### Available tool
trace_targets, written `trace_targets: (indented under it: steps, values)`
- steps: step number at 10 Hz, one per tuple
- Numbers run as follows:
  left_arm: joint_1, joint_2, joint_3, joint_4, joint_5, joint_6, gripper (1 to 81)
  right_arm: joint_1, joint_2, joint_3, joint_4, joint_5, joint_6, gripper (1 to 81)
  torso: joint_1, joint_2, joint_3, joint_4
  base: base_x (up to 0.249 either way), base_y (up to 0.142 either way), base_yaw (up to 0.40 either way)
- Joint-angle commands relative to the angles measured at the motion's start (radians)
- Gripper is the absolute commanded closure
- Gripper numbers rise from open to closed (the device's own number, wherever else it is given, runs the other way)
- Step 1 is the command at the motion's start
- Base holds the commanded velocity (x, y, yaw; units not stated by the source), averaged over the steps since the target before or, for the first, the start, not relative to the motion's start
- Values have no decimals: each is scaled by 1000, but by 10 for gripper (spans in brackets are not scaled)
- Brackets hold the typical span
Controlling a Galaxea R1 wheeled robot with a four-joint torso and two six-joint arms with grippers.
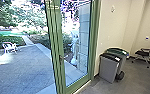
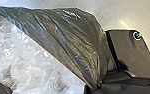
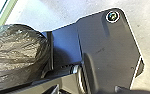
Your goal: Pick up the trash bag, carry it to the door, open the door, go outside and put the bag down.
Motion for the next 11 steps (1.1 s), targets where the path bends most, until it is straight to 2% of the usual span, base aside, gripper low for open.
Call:
trace_targets:
  steps: [1,4,11]
  values:
    - [-52,3,-2,12,51,5,811,51,5,3,-4,-48,-3,10,0,0,0,0,152,-67,0]
    - [-52,3,-2,14,51,5,811,49,5,3,-4,-48,-3,10,0,0,0,0,152,-66,0]
    - [-52,2,-2,12,50,5,811,48,7,3,-4,-48,-3,10,0,0,0,0,151,0,0]
